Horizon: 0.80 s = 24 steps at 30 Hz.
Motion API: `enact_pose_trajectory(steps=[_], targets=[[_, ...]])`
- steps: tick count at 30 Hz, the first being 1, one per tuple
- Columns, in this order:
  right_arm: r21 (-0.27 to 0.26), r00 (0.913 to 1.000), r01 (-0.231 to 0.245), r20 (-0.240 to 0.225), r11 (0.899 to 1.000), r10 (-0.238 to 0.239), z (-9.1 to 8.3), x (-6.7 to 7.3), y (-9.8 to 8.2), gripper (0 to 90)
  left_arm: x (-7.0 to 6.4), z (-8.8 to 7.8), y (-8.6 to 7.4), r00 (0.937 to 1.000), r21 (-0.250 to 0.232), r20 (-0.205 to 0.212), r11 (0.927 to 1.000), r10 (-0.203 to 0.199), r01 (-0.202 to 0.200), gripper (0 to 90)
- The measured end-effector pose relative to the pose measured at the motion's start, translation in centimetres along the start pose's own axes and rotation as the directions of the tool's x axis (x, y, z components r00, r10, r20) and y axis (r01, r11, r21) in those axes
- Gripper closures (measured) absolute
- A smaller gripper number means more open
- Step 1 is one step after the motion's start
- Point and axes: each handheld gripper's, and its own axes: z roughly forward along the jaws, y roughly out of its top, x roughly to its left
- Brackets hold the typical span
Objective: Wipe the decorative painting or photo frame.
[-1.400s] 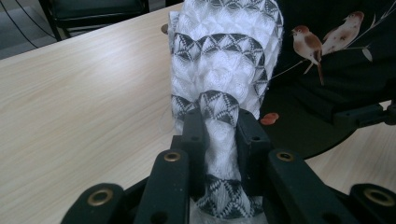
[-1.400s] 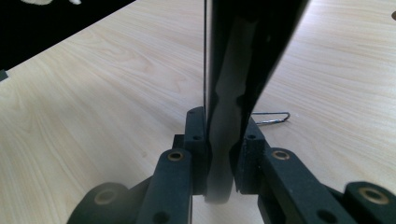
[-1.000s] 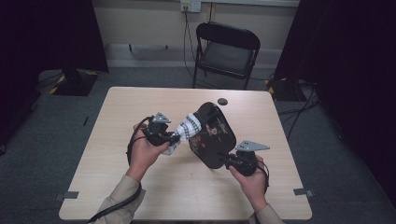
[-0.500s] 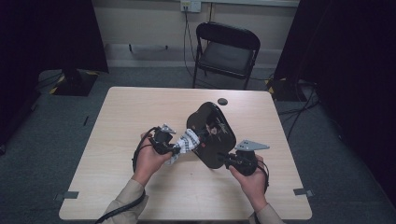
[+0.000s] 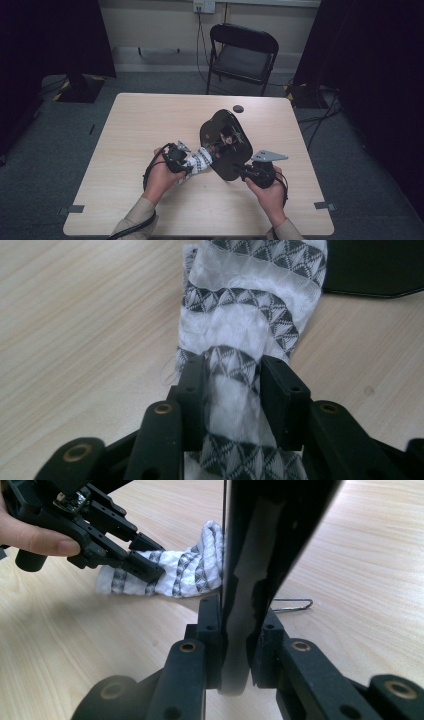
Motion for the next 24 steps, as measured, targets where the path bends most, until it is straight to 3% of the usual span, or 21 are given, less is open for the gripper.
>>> enact_pose_trajectory(steps=[5,8,11,14,16,18,21,23,24], targets=[[0.001,1.0000,0.000,0.000,1.000,0.000,0.0,0.0,0.0,78.6,-0.2,0.8,0.1,0.9998,0.033,0.007,0.9993,0.016,-0.016,61.7],[-0.001,1.0000,0.000,-0.001,1.000,0.000,0.0,0.0,0.0,78.6,-0.5,0.7,0.2,0.9996,0.053,0.025,0.9985,0.010,-0.011,74.4],[-0.003,1.0000,0.000,0.000,1.000,0.000,0.0,0.0,0.0,78.6,-0.4,0.2,0.4,0.9983,0.056,0.047,0.9979,-0.035,0.032,77.5],[-0.006,1.0000,-0.001,-0.001,1.000,0.001,0.0,-0.1,0.0,78.6,-0.2,-1.2,0.6,0.9954,0.000,0.072,0.9980,-0.063,0.063,77.8],[-0.006,1.0000,0.000,-0.002,1.000,0.000,0.0,0.0,-0.1,78.5,0.1,-3.1,1.1,0.9933,-0.053,0.079,0.9947,-0.084,0.088,77.8],[-0.006,1.0000,0.001,-0.002,1.000,-0.001,0.0,-0.1,-0.1,78.6,0.7,-5.3,2.0,0.9918,-0.111,0.084,0.9883,-0.096,0.105,77.8],[-0.004,1.0000,0.001,-0.001,1.000,-0.001,0.0,0.0,0.0,78.6,1.5,-8.5,3.6,0.9911,-0.197,0.065,0.9722,-0.116,0.127,77.8],[-0.003,1.0000,0.000,0.001,1.000,0.000,0.0,0.0,0.0,78.6,1.7,-9.8,4.7,0.9920,-0.240,0.047,0.9627,-0.117,0.125,77.8],[-0.002,1.0000,-0.001,0.002,1.000,0.001,0.0,0.0,0.0,78.6,1.8,-10.3,5.2,0.9935,-0.246,0.042,0.9626,-0.106,0.113,77.8]])
